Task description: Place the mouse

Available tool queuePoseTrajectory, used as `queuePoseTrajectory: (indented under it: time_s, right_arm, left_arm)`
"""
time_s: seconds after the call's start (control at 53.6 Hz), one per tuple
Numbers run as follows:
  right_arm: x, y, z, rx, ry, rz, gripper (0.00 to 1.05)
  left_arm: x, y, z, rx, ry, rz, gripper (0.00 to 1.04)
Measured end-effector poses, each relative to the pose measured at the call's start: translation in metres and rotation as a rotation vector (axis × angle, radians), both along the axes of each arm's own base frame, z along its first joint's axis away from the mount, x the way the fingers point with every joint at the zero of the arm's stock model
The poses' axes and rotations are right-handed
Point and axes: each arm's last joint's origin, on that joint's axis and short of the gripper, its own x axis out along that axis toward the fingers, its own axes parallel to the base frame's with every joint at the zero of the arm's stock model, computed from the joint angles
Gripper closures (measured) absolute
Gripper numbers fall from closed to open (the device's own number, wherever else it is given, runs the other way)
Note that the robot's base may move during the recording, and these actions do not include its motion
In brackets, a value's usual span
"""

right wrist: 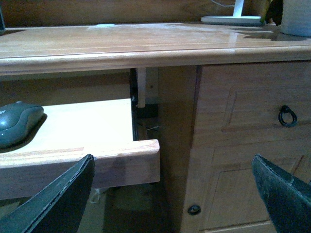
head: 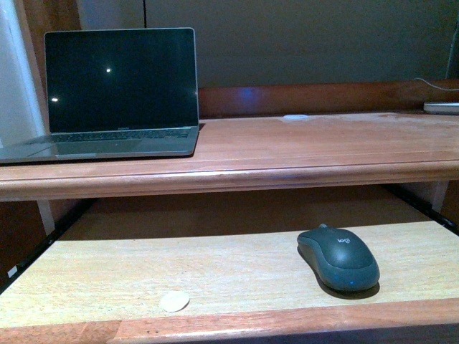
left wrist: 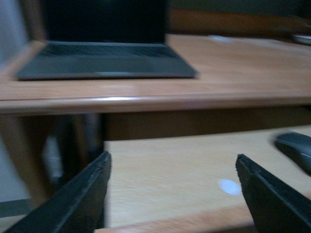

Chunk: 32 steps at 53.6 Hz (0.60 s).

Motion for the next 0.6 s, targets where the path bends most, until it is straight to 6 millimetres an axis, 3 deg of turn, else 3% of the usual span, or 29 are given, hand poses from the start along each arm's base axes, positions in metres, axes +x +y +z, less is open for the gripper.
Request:
queuePoseTrajectory:
  time_s: [0.149,0.28,0.355,0.523,0.597]
  right_arm:
    - [0.003,0.008,-0.001,0.064,0.222,-0.027,0.07]
    - [0.029,0.032,0.051,0.099,0.083,0.083,0.07]
    - [0.047,0.052,0.066,0.082,0.08,0.173,0.07]
    - [0.076,0.093,0.074,-0.018,0.115,0.29,0.07]
    - [0.094,0.121,0.074,-0.081,0.156,0.352,0.07]
  left_arm:
    - [-0.008,0.014,-0.02,0.033,-0.008,0.128,0.57]
    - [-0.016,0.023,-0.032,0.041,-0.014,0.134,0.86]
    - [-0.018,0.026,-0.037,0.042,-0.014,0.138,1.01]
    - [-0.023,0.033,-0.044,0.044,-0.013,0.114,1.02]
    - [-0.026,0.041,-0.048,0.045,-0.012,0.146,1.02]
